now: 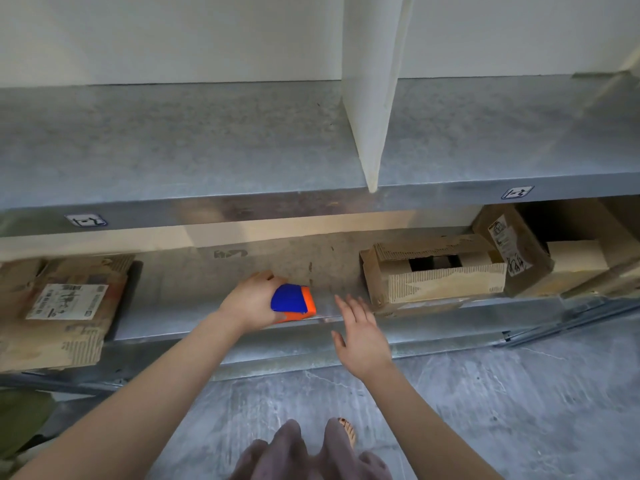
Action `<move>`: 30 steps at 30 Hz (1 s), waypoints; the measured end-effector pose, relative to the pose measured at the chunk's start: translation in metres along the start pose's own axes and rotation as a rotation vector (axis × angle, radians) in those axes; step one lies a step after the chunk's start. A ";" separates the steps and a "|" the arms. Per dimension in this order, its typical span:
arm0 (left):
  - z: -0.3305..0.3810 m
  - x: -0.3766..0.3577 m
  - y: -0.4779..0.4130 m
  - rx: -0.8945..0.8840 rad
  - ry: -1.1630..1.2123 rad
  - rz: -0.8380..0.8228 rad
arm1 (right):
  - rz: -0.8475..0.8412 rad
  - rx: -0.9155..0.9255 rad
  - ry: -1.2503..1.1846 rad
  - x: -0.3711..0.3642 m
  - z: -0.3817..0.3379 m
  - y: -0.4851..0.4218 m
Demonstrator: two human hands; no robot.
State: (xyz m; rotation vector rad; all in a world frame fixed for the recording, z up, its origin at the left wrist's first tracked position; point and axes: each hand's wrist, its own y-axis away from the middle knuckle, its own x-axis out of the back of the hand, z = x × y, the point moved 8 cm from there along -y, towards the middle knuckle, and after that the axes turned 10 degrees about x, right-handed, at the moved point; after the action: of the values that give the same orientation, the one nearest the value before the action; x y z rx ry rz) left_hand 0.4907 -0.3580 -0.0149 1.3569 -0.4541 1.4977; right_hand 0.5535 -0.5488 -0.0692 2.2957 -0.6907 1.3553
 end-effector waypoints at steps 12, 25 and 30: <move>0.041 0.084 0.050 -0.324 0.127 0.277 | 0.270 0.011 -0.135 0.080 -0.029 -0.001; 0.123 0.142 0.084 -0.539 0.141 0.439 | 0.444 -0.051 -0.503 0.172 -0.007 0.027; 0.154 0.132 0.086 -0.551 0.174 0.430 | 0.439 -0.060 -0.608 0.183 0.015 0.036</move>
State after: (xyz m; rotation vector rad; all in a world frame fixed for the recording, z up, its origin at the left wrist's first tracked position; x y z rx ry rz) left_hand 0.5167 -0.4624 0.1780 0.7146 -1.0076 1.6495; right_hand 0.6181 -0.6256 0.0882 2.6130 -1.4695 0.7418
